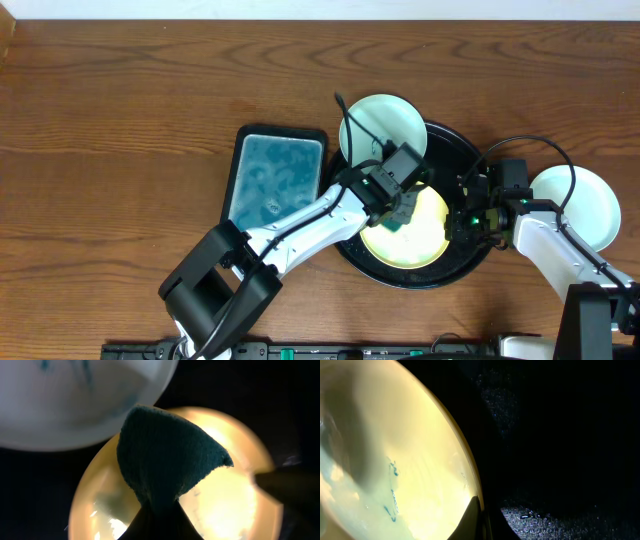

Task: Clean dirty plates on tray and stack at the side
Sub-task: 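Scrub the yellow plate with the sponge while the right gripper holds it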

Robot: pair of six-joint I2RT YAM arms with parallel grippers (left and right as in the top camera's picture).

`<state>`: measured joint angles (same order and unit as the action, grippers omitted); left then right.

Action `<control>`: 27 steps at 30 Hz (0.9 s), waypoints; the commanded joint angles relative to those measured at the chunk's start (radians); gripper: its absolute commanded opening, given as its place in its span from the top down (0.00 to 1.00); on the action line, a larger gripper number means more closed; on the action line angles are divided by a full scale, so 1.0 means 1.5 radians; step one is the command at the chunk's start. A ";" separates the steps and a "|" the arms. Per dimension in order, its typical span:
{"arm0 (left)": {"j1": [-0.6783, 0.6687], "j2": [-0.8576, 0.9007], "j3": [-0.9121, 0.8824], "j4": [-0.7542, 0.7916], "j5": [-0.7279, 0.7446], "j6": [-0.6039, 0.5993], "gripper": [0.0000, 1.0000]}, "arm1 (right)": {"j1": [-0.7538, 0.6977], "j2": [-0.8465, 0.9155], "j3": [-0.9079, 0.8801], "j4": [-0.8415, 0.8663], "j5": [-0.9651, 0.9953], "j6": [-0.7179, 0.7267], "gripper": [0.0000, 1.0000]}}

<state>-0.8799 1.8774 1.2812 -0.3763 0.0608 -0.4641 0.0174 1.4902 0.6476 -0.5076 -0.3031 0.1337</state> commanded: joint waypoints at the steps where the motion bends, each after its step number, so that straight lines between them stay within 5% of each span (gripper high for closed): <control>1: -0.012 0.009 0.012 0.005 -0.001 0.011 0.93 | 0.007 0.002 -0.010 -0.003 0.012 0.005 0.99; 14: -0.059 0.102 0.012 0.029 0.014 -0.023 0.92 | 0.007 0.002 -0.010 -0.003 0.012 0.005 0.99; 21: -0.036 0.098 0.013 -0.102 -0.185 -0.023 0.93 | 0.007 0.002 -0.011 -0.003 0.012 0.005 0.99; 27: -0.016 0.043 0.017 -0.105 -0.154 -0.009 0.93 | 0.007 0.002 -0.010 -0.003 0.012 0.005 0.99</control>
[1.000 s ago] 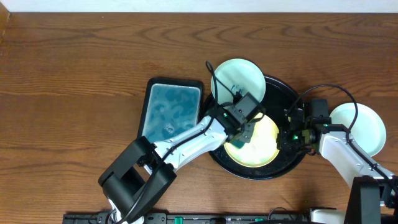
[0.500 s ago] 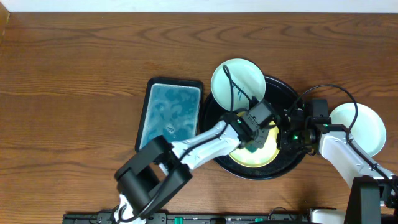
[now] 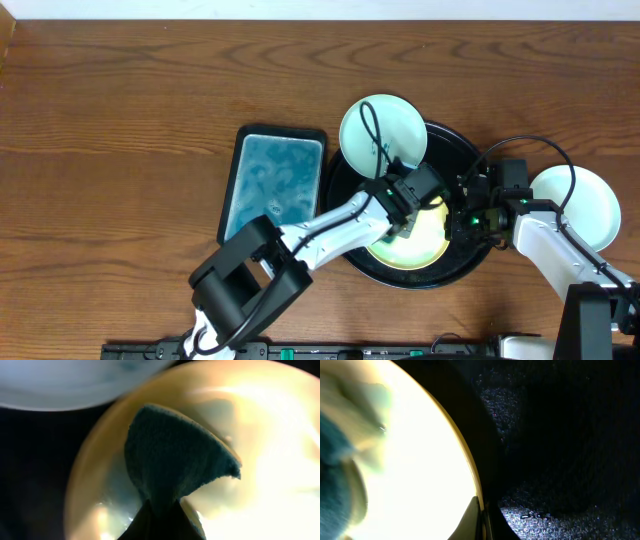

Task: Clean dirty plates on tray and stack at the side
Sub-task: 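Scrub the yellow plate with the sponge while the right gripper holds it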

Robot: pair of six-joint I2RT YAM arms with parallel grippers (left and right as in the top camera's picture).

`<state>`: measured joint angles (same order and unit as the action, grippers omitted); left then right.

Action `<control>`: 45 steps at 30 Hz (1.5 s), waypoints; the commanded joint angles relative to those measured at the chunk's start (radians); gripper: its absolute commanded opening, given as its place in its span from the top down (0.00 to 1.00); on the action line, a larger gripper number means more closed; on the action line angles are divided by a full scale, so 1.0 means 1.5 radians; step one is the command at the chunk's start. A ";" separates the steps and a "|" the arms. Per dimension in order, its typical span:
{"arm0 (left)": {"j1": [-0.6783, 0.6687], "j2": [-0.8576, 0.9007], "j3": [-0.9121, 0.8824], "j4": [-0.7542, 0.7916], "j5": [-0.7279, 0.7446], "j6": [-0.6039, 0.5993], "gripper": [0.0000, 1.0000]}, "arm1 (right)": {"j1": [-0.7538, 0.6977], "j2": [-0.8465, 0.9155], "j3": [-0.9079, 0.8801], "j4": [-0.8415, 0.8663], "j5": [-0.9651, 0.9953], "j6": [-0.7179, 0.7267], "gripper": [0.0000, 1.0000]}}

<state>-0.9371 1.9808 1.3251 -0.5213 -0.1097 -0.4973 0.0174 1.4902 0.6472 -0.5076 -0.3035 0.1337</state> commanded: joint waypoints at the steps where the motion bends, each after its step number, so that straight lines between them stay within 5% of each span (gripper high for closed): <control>1: 0.022 -0.037 -0.010 -0.005 -0.024 0.018 0.92 | 0.007 0.002 -0.010 -0.003 0.012 0.005 0.99; 9: 0.017 -0.070 -0.010 0.066 0.133 -0.016 0.93 | 0.007 0.002 -0.010 -0.003 0.012 0.005 0.99; 22: -0.016 0.024 -0.011 0.083 0.125 -0.021 0.93 | 0.007 0.002 -0.010 -0.004 0.012 0.005 0.99; 27: -0.001 0.018 -0.010 0.022 0.016 -0.007 0.93 | 0.007 0.002 -0.010 -0.003 0.012 0.005 0.99; 45: 0.130 -0.239 -0.010 -0.097 0.058 0.053 0.93 | 0.007 0.002 -0.010 0.005 0.012 0.005 0.93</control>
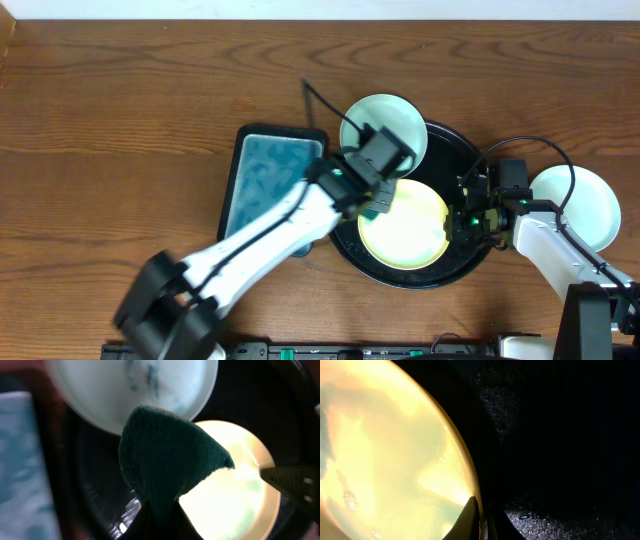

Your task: Clean dirty plates on tray and stack at the side

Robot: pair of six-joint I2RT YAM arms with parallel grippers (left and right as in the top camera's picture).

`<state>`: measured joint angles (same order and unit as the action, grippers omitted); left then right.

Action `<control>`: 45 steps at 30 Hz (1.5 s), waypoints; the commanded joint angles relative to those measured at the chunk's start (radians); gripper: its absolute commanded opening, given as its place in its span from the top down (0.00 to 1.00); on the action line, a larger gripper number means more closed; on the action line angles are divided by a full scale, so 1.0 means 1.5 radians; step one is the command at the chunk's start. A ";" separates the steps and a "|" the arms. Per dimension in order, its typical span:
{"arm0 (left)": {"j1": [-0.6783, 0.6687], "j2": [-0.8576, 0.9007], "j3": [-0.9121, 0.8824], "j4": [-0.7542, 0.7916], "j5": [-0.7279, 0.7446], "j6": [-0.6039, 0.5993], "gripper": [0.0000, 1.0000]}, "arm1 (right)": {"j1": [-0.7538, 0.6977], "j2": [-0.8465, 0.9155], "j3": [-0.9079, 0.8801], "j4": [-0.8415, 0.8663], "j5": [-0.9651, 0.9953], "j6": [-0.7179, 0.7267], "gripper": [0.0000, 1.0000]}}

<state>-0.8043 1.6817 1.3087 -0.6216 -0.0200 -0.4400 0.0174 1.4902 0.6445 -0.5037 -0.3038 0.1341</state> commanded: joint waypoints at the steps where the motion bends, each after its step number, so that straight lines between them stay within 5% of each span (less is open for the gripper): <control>1: 0.058 -0.049 0.001 -0.045 -0.002 0.020 0.93 | 0.007 0.002 -0.009 0.005 0.012 0.005 0.92; 10: 0.195 -0.049 -0.032 -0.117 -0.002 0.082 0.92 | 0.009 0.002 -0.009 0.020 0.005 0.005 0.85; 16: 0.243 -0.032 -0.089 -0.105 -0.002 0.081 0.92 | 0.027 0.002 -0.009 0.020 0.005 0.005 0.93; 26: 0.251 -0.022 -0.175 -0.038 -0.002 0.081 0.92 | 0.035 0.002 -0.013 0.016 0.004 0.005 0.99; 34: 0.251 -0.022 -0.181 -0.035 -0.002 0.081 0.93 | 0.027 -0.018 -0.010 0.032 -0.137 -0.036 0.99; 45: 0.251 -0.022 -0.181 -0.032 -0.002 0.081 0.93 | 0.027 -0.154 -0.010 0.031 -0.019 -0.017 0.99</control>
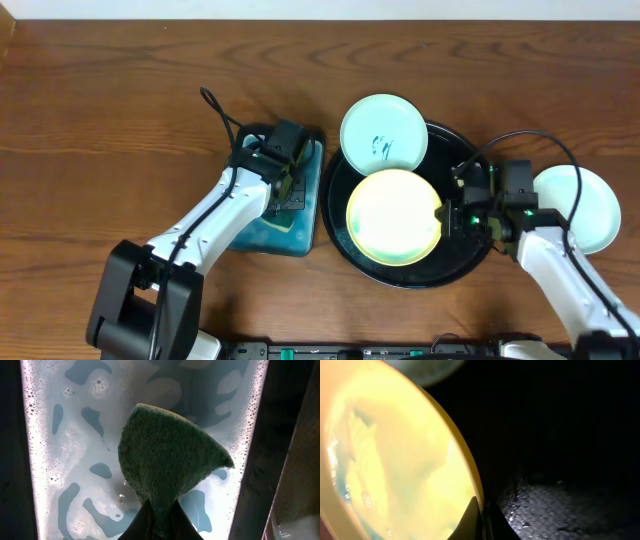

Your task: Clean dirty plates on tray and stack at the side

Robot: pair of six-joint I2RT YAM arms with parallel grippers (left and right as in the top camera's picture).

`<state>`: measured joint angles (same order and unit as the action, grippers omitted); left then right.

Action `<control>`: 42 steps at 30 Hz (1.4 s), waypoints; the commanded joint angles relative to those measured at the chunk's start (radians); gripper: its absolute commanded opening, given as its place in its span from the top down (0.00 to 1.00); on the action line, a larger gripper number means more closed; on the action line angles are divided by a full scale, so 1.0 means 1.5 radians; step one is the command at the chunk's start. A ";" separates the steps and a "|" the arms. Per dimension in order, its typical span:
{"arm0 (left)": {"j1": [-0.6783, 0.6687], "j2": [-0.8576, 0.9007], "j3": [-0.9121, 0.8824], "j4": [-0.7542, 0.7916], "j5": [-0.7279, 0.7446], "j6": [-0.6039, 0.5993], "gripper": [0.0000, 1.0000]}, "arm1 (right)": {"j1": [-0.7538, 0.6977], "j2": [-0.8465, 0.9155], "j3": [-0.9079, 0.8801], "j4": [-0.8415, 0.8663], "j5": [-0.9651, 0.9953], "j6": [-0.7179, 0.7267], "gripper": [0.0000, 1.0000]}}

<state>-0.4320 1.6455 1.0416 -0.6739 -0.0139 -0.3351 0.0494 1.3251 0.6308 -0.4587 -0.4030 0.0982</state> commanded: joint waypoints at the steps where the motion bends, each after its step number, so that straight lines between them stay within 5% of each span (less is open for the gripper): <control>1: 0.003 0.002 -0.003 0.004 -0.005 0.011 0.92 | 0.006 -0.057 -0.001 0.001 0.068 0.009 0.99; 14: 0.003 0.002 -0.003 0.011 0.004 0.011 0.93 | 0.012 -0.149 0.024 -0.042 0.259 0.029 0.99; 26: 0.003 0.002 -0.003 0.017 0.004 0.011 0.92 | 0.082 -0.146 0.157 -0.199 0.445 0.077 0.99; 42: 0.003 0.002 -0.003 0.019 0.004 0.011 0.92 | 0.203 -0.145 0.164 -0.194 0.639 0.114 0.99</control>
<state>-0.4320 1.6455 1.0416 -0.6460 -0.0059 -0.3351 0.3210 1.1130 0.8536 -0.7578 0.4629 0.2382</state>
